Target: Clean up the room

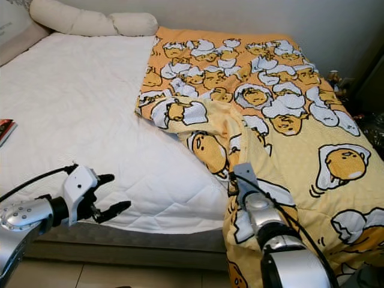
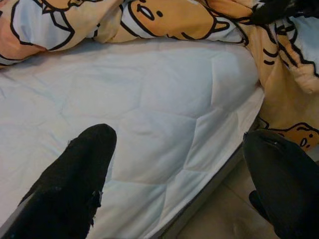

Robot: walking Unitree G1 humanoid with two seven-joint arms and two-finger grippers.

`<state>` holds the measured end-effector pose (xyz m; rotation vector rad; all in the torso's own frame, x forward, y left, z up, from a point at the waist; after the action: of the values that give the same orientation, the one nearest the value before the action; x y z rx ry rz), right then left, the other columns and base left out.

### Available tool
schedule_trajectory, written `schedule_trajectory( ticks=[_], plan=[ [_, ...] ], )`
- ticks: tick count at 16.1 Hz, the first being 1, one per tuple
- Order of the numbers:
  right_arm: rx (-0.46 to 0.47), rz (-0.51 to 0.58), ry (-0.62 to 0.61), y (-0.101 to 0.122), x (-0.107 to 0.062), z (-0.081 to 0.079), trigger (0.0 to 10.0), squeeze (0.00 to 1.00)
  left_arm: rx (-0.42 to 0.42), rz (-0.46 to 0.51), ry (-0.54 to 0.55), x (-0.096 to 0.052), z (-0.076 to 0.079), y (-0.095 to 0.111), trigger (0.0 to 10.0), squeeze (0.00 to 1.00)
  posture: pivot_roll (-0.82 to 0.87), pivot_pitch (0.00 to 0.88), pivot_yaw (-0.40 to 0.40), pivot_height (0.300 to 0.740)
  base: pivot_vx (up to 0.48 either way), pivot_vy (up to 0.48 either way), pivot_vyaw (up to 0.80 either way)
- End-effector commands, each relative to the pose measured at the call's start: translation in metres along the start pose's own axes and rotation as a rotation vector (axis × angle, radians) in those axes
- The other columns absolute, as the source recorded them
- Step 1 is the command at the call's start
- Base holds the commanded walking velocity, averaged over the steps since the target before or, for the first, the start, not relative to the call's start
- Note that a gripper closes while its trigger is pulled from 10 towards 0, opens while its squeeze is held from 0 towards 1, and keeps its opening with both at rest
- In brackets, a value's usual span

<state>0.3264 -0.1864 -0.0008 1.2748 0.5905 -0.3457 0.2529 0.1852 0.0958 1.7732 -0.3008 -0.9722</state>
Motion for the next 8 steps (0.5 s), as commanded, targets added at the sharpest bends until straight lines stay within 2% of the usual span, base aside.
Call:
schedule_trajectory(
  ticks=[1, 2, 4, 6, 7, 8],
  plan=[
    [0.022, 0.144, 0.17, 0.023, -0.003, -0.011, 0.0, 0.0, -0.005, -0.005, 0.005, -0.001, -0.001, -0.001, 10.0, 0.96, 0.15, 0.0, 0.001, 0.74, 0.0, 0.0, 0.0],
    [0.009, 0.228, 0.386, 0.037, -0.01, -0.031, 0.0, 0.0, -0.006, -0.003, 0.003, 0.001, 0.0, 0.0, 10.0, 0.96, 0.14, 0.0, 0.009, 0.74, 0.0, 0.0, 0.0],
    [-0.063, 0.299, 0.652, 0.048, -0.026, -0.056, 0.0, 0.0, -0.004, -0.003, -0.008, 0.003, 0.001, 0.0, 10.0, 0.96, 0.14, 0.0, 0.015, 0.74, 0.0, 0.0, 0.0],
    [-0.256, 0.303, 1.058, 0.044, -0.065, -0.088, 0.0, 0.0, 0.001, 0.0, -0.017, 0.004, 0.001, 0.002, 10.0, 0.96, 0.14, 0.0, 0.021, 0.74, 0.0, 0.0, 0.0],
    [-0.301, 0.281, 1.177, 0.038, -0.078, -0.092, 0.0, 0.0, 0.003, -0.001, -0.019, 0.005, 0.001, 0.002, 10.0, 0.96, 0.14, 0.0, 0.024, 0.74, 0.0, 0.0, 0.0],
    [-0.302, 0.275, 1.213, 0.037, -0.081, -0.093, 0.0, 0.0, 0.004, -0.001, -0.021, 0.005, 0.001, 0.002, 10.0, 0.96, 0.14, 0.0, 0.024, 0.74, 0.0, 0.0, 0.0]
  ],
)
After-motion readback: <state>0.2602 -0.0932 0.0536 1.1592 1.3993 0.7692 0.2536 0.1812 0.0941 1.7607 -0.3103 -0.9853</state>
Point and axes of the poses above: a point about 5 cm out from each wrist's last joint towards the gripper, its own x axis pointing out of the wrist towards the gripper, its own y axis along the axis of the wrist's last joint, z = x × y, the point moved 2 cm from there along x, pointing out of the wrist towards the gripper, and after that the axes turned 2 degrees about -x, right-handed, at the moved point
